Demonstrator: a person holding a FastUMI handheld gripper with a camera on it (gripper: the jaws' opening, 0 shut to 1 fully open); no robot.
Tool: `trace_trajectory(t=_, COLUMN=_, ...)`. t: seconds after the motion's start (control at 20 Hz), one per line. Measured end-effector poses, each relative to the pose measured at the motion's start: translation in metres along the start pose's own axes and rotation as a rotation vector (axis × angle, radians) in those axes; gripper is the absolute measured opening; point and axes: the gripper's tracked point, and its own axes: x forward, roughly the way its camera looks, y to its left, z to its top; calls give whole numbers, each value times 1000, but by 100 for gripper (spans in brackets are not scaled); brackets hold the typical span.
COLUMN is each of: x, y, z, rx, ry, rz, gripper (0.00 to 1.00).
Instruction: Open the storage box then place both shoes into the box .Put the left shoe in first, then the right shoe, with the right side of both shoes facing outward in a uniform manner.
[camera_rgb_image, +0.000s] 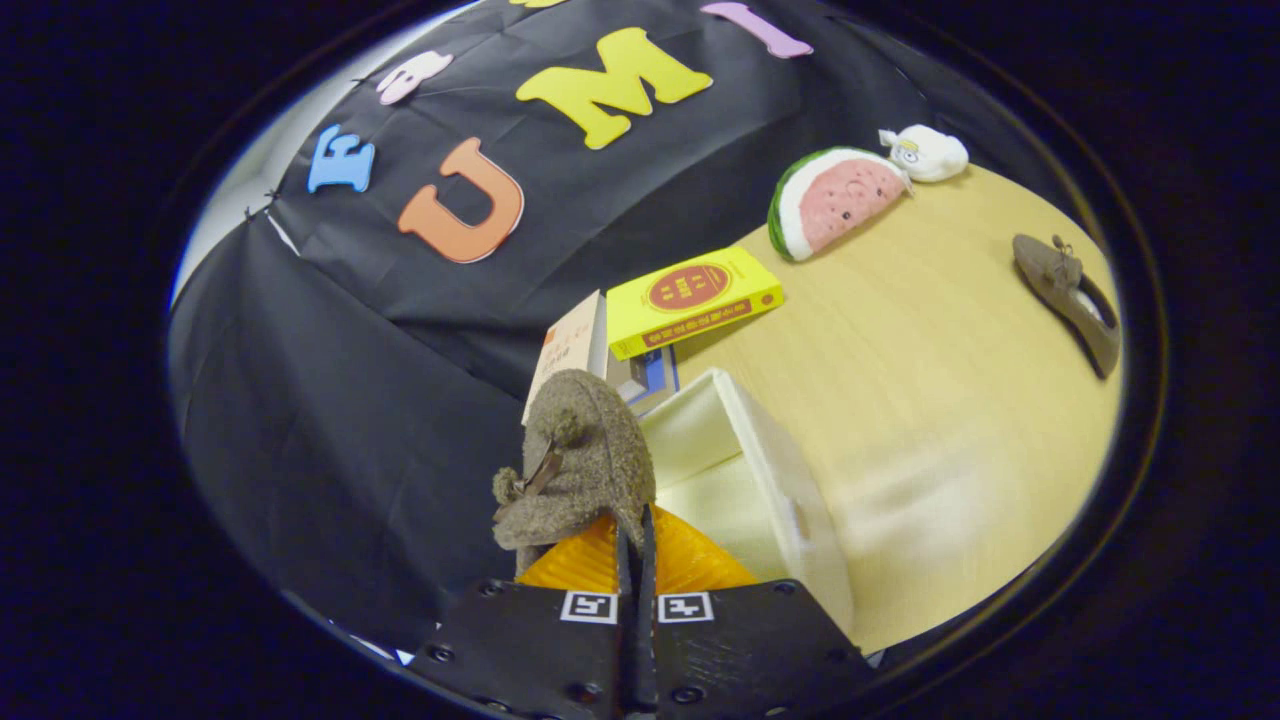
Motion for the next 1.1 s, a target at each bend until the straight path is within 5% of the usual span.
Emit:
trace_trajectory(t=0.65, x=40, y=-12, z=-64, rx=-19, ry=47, rz=-104, gripper=1)
trace_trajectory(t=0.9, x=44, y=0, z=-71, rx=-40, ry=87, rz=-64, gripper=28)
trace_trajectory(t=1.05, x=37, y=4, z=-65, rx=-104, ry=69, rz=-48, gripper=36)
trace_trajectory(t=1.1, x=34, y=5, z=-63, rx=-143, ry=65, rz=-46, gripper=56)
